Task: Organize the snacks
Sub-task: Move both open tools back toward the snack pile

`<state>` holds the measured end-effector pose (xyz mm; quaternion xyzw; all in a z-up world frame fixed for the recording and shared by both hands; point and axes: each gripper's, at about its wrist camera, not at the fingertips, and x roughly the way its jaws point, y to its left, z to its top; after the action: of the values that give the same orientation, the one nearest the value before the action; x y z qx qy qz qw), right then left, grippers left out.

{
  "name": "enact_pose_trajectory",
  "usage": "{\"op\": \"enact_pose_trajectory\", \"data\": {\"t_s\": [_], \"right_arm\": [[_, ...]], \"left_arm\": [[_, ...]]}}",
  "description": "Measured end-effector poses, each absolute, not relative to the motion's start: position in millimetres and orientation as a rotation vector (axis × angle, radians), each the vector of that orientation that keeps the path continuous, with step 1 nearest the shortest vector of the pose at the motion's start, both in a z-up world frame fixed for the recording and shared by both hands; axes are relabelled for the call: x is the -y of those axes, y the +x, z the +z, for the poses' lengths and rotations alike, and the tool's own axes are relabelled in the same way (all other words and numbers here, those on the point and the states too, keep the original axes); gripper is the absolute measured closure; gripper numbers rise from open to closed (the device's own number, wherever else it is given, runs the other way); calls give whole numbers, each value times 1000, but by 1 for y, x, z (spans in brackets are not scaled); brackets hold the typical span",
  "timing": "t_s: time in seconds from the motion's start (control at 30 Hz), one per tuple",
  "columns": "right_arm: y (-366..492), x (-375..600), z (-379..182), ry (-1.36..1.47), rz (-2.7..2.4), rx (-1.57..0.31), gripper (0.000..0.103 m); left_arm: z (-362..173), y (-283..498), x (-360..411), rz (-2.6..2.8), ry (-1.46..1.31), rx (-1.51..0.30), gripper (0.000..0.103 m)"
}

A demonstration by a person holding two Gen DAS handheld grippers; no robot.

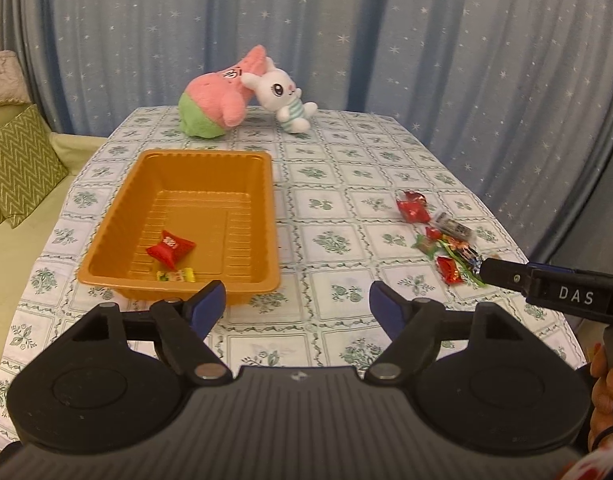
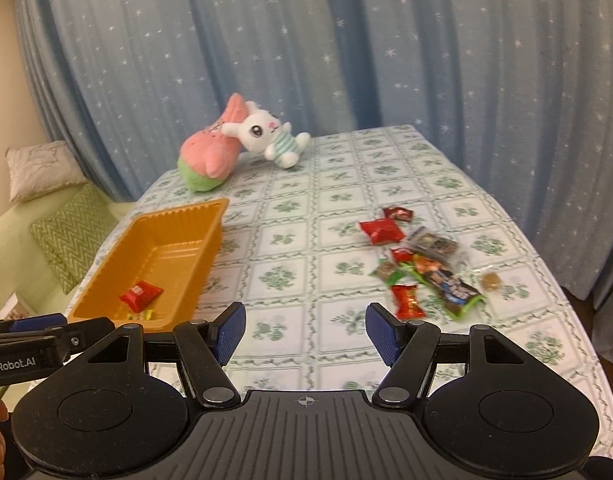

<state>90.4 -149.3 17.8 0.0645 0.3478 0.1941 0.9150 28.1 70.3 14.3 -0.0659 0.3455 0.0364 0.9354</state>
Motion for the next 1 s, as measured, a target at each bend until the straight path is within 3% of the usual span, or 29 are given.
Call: {"op": "enact_pose_trajectory", "data": {"t_s": [1.0], "right_arm": [[125,245,-15,141,198,-714,37]], "left_arm": [[-20,92,8,-61,-89,-771,22]]}}
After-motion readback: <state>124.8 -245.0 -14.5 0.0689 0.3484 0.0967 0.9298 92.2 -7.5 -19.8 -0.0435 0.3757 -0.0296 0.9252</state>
